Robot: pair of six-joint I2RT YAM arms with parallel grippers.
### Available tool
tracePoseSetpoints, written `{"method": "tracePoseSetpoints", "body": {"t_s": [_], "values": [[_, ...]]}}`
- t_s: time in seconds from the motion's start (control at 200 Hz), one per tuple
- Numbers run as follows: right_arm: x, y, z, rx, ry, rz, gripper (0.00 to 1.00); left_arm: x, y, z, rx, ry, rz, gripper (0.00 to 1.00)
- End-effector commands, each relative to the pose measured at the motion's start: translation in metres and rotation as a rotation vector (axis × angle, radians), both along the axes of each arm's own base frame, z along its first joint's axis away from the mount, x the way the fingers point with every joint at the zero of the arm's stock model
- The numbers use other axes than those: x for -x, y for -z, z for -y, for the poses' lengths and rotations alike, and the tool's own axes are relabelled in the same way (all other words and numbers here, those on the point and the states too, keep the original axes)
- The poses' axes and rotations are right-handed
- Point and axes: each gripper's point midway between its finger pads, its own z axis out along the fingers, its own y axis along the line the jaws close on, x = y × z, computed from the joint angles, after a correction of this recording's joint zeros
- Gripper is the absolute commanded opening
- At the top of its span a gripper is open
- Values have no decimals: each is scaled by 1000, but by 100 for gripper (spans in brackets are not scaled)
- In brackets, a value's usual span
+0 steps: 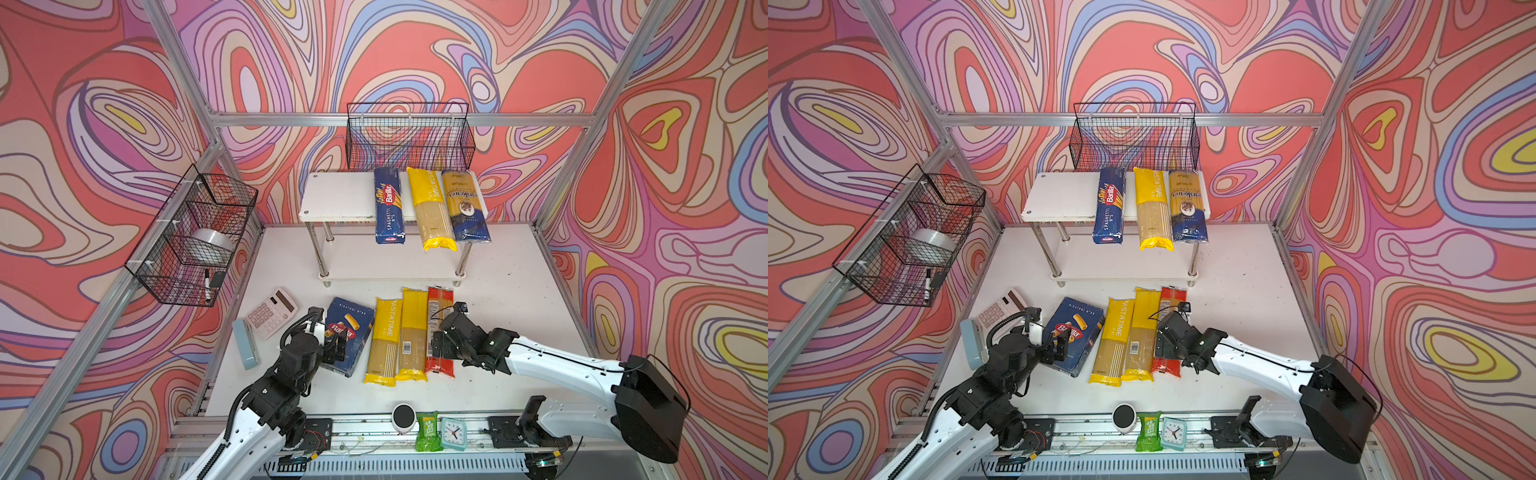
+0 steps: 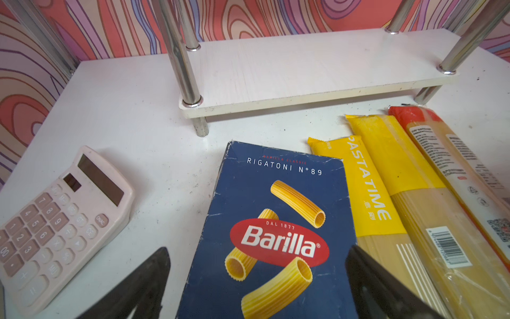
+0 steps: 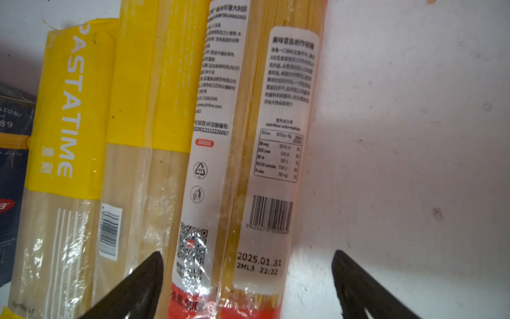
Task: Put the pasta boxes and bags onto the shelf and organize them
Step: 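Lower the right gripper onto the red-and-yellow bag while the left gripper shifts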
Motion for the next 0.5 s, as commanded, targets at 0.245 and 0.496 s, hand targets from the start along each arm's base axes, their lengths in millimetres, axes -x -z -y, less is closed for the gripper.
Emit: {"method": "tracePoseSetpoints", "body": {"t_s": [0.245, 0.496], "values": [[-20, 1, -13, 38, -18, -23, 98, 4, -10, -3, 5, 9, 59, 100], [-26, 16, -10, 111, -16, -73, 98, -4, -5, 7, -19, 38, 12, 100]]}}
